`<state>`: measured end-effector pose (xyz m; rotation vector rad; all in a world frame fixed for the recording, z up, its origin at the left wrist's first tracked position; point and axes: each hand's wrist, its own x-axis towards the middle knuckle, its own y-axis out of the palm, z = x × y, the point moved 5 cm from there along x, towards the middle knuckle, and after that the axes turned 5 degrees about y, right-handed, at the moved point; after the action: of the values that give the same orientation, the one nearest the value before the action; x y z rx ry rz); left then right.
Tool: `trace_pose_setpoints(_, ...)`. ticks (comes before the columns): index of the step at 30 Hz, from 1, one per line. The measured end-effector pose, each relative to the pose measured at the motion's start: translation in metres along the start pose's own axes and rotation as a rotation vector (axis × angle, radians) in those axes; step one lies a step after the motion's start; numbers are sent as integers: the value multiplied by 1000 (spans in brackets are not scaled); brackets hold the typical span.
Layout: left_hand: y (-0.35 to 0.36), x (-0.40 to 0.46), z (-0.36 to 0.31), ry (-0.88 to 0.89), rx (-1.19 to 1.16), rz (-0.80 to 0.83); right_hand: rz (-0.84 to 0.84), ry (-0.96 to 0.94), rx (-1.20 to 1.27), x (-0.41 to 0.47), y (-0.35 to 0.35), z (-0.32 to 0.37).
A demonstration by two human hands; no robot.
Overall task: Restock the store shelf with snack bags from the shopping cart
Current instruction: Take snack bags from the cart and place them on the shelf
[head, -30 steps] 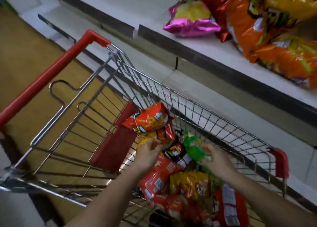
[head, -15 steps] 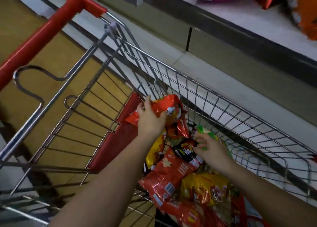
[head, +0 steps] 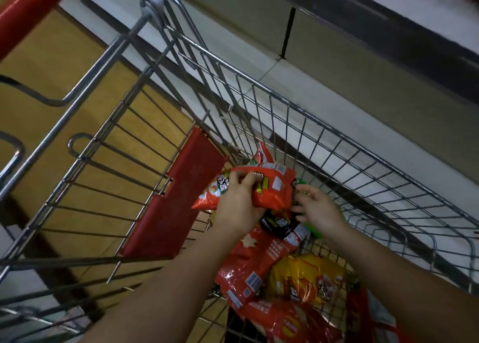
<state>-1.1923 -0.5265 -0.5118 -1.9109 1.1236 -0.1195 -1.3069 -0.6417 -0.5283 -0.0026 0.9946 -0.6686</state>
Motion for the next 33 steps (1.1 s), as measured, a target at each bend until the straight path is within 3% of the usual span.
trace_pose_setpoints(5, 23, -22, 4, 24, -66, 243, 114, 189, 244, 2, 13, -14)
trace_pose_setpoints(8, 30, -31, 3, 31, -59, 335, 110, 199, 157, 6, 18, -26)
trace_pose_setpoints(16, 26, -24, 14, -80, -269, 238, 174, 201, 96, 7, 19, -30)
trace_pose_setpoints(23, 28, -28, 32, -494, -581, 129, 133, 36, 117, -6, 19, -26)
trace_pose_setpoints(30, 12, -31, 38, -805, -745, 190, 141, -162, 91, -24, 15, -14)
trace_pose_setpoints(33, 4, -35, 33, -853, -868, 272, 141, -347, -96, -35, 10, -8)
